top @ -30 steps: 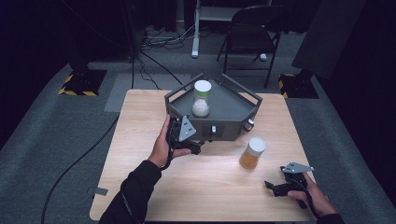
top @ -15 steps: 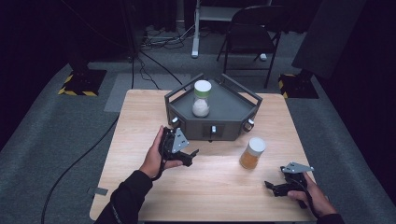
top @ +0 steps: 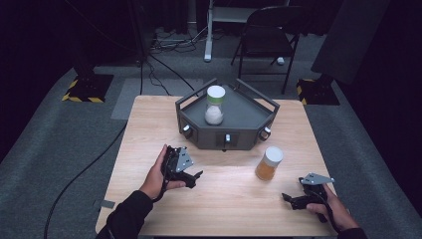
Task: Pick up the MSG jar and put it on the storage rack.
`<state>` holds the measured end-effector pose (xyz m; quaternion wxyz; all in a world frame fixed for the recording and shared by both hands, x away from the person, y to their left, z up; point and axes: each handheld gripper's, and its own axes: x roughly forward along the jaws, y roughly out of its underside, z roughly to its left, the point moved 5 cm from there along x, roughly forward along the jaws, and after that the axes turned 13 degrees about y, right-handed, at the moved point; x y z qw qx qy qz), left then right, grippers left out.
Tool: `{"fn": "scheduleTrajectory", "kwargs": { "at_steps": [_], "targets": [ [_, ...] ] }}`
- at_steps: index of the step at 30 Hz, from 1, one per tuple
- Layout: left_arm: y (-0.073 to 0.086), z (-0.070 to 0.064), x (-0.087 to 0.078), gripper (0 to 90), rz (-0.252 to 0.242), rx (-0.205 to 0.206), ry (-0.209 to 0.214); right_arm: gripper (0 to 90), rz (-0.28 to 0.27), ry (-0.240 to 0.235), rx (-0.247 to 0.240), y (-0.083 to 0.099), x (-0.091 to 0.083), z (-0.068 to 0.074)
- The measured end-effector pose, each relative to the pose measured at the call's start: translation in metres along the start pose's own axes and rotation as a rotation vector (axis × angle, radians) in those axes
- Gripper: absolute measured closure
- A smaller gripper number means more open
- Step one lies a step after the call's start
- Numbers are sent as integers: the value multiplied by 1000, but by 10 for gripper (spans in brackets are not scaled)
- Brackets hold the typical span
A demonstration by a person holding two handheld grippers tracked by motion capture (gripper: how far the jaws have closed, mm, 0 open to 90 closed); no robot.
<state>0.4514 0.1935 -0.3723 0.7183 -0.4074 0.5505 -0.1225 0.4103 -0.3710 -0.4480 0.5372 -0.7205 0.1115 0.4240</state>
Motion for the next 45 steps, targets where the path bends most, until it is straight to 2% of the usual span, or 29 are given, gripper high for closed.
{"fn": "scheduleTrajectory", "kwargs": {
  "at_steps": [8, 18, 25, 33, 38, 45],
  "targets": [
    [11, -4, -7, 7, 32, -13, 9, 0, 0, 0, 0, 0, 0, 0],
    [28, -11, -13, 10, 108, -35, 31, 0, 0, 0, 0, 0, 0, 0],
    [41, -8, -19, 10, 143, -66, 52, 0, 0, 0, 0, 0, 0, 0],
    [54, -4, -21, 11, 188, -109, 55, 0, 0, 0, 0, 0, 0, 0],
    [60, 0, -23, 12, 196, -145, 59, 0, 0, 0, 0, 0, 0, 0],
    [69, 6, -26, 9, 171, -202, 73, 0, 0, 0, 0, 0, 0, 0]
  ]
}}
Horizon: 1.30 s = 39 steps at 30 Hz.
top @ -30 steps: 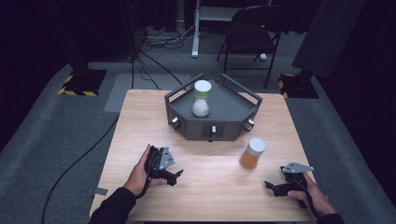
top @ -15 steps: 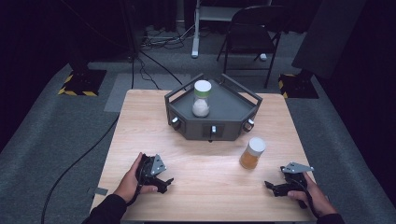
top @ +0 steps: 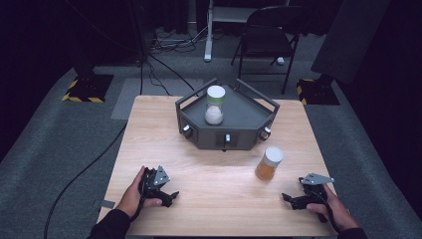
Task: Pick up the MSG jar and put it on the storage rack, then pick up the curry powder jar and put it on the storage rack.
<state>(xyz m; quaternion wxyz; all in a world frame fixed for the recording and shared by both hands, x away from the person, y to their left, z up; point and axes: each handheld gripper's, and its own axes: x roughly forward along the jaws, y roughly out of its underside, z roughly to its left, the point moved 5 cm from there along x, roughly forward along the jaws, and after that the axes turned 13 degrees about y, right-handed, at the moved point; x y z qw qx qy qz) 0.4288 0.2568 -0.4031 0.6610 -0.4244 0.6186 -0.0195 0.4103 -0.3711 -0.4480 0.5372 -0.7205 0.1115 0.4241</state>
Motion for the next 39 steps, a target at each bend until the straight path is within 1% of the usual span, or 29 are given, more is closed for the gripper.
{"fn": "scheduleTrajectory", "kwargs": {
  "at_steps": [4, 11, 39],
  "targets": [
    [3, 3, -2, 6, -5, -24, 3, 0, 0, 0, 0, 0, 0, 0],
    [10, 11, -2, 5, -30, -88, 47, 0, 0, -3, -2, 0, 0, -1],
    [11, 12, -3, 3, -31, -88, 48, 0, 0, -2, -3, 0, 0, -1]
  ]
}}
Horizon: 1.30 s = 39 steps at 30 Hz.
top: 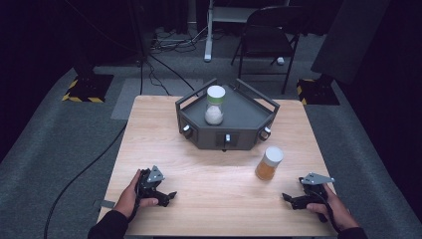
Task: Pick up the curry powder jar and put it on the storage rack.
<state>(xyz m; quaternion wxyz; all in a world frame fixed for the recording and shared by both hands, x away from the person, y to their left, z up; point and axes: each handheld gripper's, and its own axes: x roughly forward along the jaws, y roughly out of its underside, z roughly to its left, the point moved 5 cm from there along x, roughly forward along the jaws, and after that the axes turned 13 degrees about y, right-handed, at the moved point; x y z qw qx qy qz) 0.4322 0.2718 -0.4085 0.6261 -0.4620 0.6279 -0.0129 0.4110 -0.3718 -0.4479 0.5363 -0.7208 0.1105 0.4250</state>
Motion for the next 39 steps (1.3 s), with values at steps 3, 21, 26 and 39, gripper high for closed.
{"fn": "scheduleTrajectory", "kwargs": {
  "at_steps": [3, 21, 26, 39],
  "targets": [
    [0, 0, 0, 3, 0, 0, 0, 4, -8, 8, -9, 0, -1, 2],
    [0, 0, 0, 2, 0, 1, 3, 14, -103, 9, 1, -6, -14, 8],
    [0, 1, 0, 2, 0, 2, 3, 14, -123, 7, -1, -10, -17, 11],
    [0, 1, 0, 3, 0, 2, 4, 15, -186, 11, 2, -20, -27, 11]
  ]
}}
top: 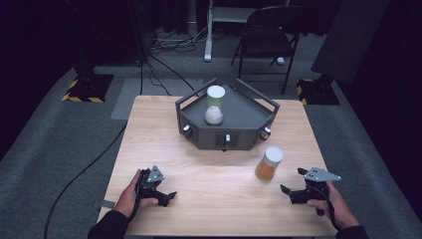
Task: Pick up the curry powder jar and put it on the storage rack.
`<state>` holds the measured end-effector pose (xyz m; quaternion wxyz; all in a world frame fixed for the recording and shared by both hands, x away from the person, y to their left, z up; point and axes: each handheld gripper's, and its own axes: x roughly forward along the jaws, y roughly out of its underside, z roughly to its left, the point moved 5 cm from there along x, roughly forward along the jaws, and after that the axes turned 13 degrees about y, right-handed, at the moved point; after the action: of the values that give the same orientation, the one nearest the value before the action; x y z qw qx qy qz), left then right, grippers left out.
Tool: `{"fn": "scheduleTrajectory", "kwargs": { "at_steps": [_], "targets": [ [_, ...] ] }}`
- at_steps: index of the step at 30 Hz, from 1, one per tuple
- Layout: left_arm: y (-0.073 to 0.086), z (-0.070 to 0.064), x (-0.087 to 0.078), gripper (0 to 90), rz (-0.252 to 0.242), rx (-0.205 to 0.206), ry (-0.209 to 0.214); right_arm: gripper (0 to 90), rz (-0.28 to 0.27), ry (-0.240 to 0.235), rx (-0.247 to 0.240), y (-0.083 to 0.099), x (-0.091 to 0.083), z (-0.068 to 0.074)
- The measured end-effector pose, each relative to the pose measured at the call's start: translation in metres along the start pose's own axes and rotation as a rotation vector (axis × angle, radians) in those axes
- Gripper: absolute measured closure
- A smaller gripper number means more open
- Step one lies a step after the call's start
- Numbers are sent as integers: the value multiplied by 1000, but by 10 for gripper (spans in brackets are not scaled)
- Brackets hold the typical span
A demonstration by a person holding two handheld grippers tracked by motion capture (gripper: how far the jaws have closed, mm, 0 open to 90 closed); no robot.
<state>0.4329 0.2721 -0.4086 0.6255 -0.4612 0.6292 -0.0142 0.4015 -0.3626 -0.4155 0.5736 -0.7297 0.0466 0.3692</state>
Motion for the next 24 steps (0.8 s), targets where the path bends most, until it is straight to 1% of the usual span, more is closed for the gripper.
{"fn": "scheduleTrajectory", "kwargs": {
  "at_steps": [4, 8, 12, 19, 24],
  "targets": [
    [0, 0, 0, 3, 0, 0, 0, 15, -19, 1, 6, -3, -1, 1],
    [0, 0, 0, 2, 0, 0, 0, 15, -26, 3, 9, -7, -1, 3],
    [0, 0, 0, 3, 0, 0, 0, 15, -30, -3, -1, -10, 2, 6],
    [0, 0, 0, 2, 0, 0, 0, 15, -43, 4, 13, -14, 7, 9],
    [0, 0, 0, 2, 0, 0, 0, 15, -38, 3, 12, -17, 13, 11]
  ]
}}
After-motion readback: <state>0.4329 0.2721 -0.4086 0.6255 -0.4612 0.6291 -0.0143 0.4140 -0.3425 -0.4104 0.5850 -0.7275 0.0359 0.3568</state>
